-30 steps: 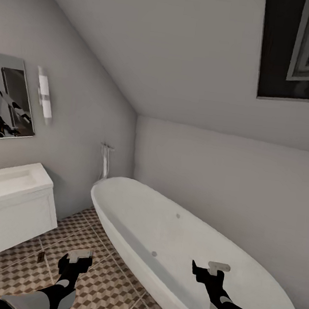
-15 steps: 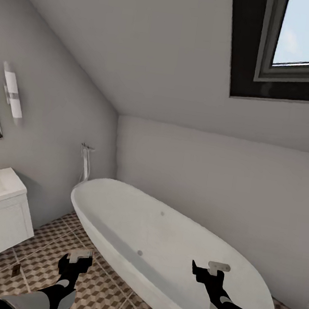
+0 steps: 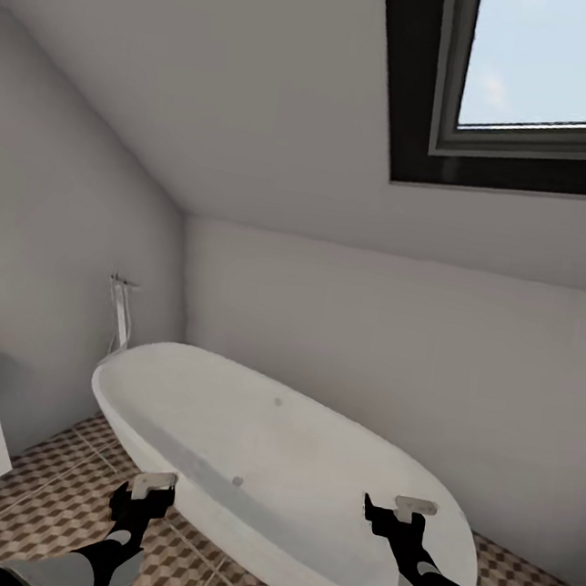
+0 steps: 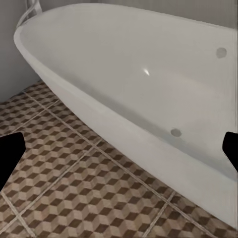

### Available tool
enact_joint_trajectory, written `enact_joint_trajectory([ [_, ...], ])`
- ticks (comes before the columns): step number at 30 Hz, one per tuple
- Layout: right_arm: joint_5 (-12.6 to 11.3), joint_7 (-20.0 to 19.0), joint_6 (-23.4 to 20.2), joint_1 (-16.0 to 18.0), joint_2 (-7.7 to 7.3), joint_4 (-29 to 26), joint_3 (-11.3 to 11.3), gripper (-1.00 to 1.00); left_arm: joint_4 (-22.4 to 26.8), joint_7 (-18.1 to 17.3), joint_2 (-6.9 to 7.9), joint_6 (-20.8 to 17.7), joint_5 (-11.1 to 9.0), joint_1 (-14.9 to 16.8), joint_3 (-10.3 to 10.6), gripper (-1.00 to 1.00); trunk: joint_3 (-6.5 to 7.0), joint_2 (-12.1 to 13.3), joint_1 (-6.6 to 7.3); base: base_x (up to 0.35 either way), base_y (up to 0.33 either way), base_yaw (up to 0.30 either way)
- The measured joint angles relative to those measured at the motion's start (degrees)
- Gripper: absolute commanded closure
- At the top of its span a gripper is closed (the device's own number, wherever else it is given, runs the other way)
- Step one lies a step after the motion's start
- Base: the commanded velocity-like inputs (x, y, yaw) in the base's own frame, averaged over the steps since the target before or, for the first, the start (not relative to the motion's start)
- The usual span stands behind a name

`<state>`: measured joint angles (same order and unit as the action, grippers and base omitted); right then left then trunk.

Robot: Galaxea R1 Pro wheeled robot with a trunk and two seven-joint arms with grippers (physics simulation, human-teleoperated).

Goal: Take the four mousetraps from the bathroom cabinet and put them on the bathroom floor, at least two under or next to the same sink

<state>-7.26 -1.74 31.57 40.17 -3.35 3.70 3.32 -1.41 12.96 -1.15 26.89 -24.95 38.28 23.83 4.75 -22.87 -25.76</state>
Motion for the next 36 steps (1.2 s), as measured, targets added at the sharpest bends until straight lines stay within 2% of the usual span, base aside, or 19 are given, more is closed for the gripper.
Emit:
enact_joint_trajectory([
  [20, -0.01, 0.06, 0.0, 0.0, 0.0, 0.02, 0.01, -1.0, -0.07, -0.05, 0.26, -0.21, 0.05, 0.0, -0.05, -1.0, 0.64, 0.0, 0.0, 0.0, 0.0, -0.259],
  [36, -0.01, 0.06, 0.0, 0.0, 0.0, 0.02, 0.01, -1.0, -1.91, 0.11, 0.22, 0.28, -0.05, -0.02, -0.06, -1.0, 1.11, 0.0, 0.0, 0.0, 0.0, -0.26],
])
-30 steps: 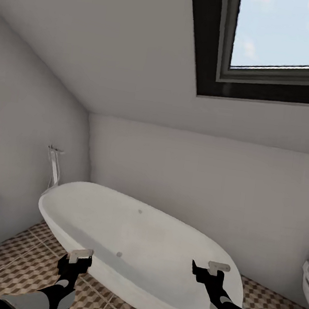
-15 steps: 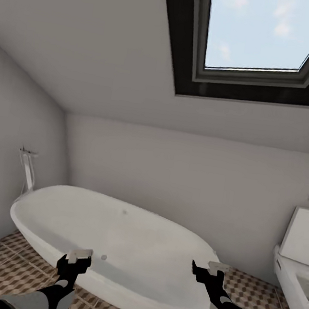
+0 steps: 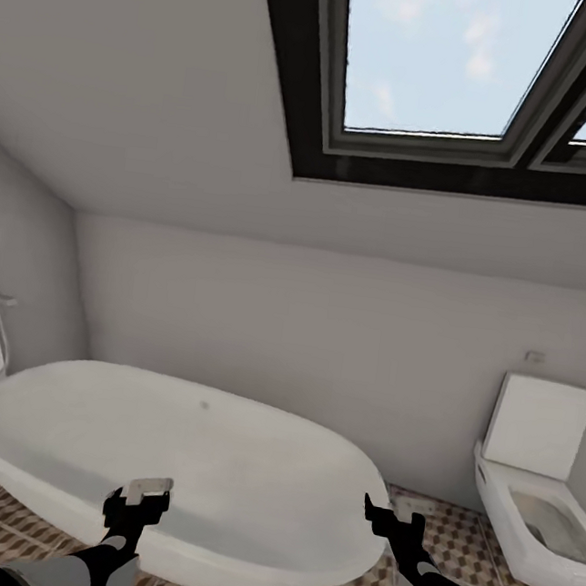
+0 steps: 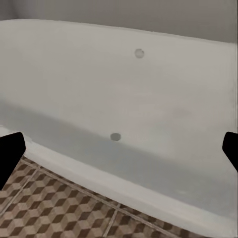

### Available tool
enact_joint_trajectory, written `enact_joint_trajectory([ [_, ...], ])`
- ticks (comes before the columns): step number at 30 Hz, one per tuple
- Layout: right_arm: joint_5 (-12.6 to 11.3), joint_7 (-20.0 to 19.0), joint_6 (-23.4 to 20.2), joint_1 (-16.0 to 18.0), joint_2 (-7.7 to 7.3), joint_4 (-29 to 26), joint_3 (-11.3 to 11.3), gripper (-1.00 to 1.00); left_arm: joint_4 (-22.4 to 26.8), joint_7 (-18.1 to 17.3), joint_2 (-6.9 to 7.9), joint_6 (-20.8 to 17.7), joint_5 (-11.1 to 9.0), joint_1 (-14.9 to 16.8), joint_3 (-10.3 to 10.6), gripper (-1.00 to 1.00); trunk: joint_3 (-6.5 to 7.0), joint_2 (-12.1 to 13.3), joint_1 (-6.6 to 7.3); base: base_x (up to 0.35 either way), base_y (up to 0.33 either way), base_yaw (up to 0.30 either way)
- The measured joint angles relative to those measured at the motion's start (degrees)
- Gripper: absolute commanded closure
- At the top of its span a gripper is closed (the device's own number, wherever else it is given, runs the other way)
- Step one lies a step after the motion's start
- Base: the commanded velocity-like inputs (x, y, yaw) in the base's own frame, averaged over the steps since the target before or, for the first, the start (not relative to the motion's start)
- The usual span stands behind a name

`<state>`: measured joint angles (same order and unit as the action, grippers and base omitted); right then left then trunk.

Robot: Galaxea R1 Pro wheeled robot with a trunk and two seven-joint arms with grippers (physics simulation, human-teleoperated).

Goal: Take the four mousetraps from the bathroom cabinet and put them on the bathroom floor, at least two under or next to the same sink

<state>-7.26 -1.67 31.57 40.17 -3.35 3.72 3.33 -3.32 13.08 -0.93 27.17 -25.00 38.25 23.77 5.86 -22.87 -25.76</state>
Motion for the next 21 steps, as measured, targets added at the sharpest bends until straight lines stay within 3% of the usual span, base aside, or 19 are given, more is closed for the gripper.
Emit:
enact_joint_trajectory([
  [21, 0.0, 0.0, 0.0, 0.0, 0.0, 0.0, 0.0, -1.0, 0.02, -0.01, 0.01, 0.04, 0.02, 0.0, -0.01, -1.0, 0.48, 0.0, 0.0, 0.0, 0.0, -0.26],
])
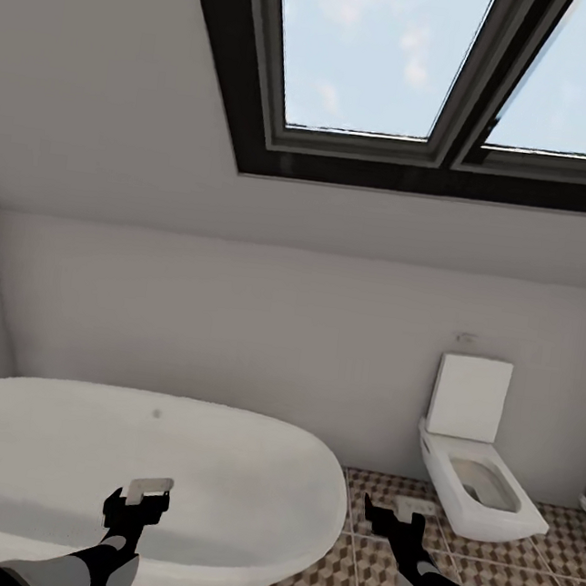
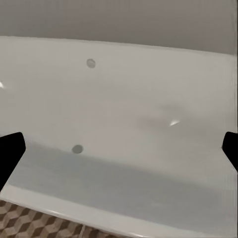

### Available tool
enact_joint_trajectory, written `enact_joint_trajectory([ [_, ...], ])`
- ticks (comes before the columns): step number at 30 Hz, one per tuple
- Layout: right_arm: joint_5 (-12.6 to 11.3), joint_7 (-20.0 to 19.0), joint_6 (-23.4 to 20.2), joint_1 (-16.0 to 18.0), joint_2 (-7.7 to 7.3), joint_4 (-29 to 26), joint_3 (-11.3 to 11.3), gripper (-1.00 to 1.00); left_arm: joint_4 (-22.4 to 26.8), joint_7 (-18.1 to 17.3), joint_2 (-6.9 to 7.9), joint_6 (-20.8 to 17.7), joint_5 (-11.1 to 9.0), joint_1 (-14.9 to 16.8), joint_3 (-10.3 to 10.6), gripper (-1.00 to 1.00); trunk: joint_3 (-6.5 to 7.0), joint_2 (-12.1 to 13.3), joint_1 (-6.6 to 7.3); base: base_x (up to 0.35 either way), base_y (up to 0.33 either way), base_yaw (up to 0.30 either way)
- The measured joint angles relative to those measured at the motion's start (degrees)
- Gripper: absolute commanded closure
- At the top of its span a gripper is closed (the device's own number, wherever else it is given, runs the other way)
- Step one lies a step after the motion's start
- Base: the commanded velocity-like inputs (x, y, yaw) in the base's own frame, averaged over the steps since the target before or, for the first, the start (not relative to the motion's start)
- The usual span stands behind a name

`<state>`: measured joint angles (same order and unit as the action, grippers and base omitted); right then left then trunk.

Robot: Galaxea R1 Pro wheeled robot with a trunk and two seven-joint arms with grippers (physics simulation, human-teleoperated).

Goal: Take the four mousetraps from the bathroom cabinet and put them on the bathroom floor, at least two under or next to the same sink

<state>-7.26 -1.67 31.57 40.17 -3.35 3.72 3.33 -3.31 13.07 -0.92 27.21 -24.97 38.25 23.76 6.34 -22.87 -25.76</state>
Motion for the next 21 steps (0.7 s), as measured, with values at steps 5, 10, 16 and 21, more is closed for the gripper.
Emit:
enact_joint_trajectory([
  [5, 0.0, 0.0, 0.0, 0.0, 0.0, 0.0, 0.0, -1.0, -0.05, -0.03, 0.0, -0.05, 0.0, 0.0, 0.0, -1.0, 0.11, 0.0, 0.0, 0.0, 0.0, -0.26],
  [10, 0.0, 0.0, 0.0, 0.0, 0.0, 0.0, 0.0, -1.0, -0.07, -0.03, 0.0, -0.07, 0.0, 0.0, 0.0, -1.0, 0.21, 0.0, 0.0, 0.0, 0.0, -0.261],
  [16, 0.0, 0.0, 0.0, 0.0, 0.0, 0.0, 0.0, -1.0, -0.08, -0.03, 0.0, -0.12, 0.0, 0.0, 0.0, -1.0, 0.33, 0.0, 0.0, 0.0, 0.0, -0.261],
  [21, 0.0, 0.0, 0.0, 0.0, 0.0, 0.0, 0.0, -1.0, -0.19, -0.03, 0.02, -0.15, 0.06, -0.05, 0.01, -1.0, 0.43, 0.0, 0.0, 0.0, 0.0, -0.261],
])
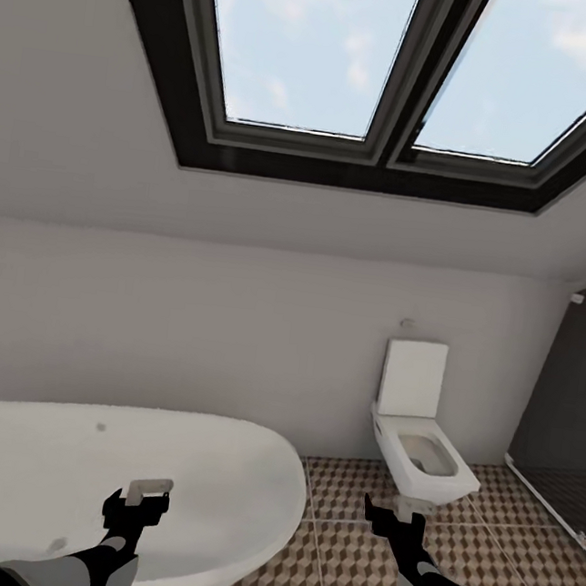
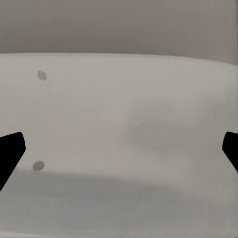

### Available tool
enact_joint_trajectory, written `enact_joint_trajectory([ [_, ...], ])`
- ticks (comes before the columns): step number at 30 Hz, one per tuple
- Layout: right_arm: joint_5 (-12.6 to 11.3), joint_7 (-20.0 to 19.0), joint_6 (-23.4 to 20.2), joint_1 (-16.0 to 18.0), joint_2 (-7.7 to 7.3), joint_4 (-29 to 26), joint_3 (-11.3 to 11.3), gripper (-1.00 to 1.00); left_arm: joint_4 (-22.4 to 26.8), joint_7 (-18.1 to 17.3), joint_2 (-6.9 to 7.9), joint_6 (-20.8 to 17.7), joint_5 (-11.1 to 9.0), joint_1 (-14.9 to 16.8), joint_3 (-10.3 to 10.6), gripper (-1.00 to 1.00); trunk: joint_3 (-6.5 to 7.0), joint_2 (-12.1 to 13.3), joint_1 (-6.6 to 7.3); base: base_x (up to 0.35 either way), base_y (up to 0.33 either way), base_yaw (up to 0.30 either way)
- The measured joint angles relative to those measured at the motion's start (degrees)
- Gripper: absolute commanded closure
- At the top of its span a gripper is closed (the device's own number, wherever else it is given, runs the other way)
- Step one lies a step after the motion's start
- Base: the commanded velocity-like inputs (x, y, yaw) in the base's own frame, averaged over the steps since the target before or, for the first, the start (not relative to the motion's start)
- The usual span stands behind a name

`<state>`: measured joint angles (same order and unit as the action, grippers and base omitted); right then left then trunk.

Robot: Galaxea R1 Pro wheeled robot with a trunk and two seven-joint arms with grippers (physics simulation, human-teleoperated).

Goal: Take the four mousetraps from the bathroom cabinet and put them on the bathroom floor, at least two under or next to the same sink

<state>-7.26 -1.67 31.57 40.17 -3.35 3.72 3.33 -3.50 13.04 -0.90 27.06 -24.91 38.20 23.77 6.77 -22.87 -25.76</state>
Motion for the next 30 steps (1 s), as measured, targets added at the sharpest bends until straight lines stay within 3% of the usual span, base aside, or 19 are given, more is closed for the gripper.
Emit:
enact_joint_trajectory([
  [30, 0.0, 0.0, 0.0, 0.0, 0.0, 0.0, 0.0, -1.0, 0.03, 0.48, -0.02, 0.08, -0.05, -0.02, -0.01, -1.0, 0.59, 0.0, 0.0, 0.0, 0.0, -0.261],
])
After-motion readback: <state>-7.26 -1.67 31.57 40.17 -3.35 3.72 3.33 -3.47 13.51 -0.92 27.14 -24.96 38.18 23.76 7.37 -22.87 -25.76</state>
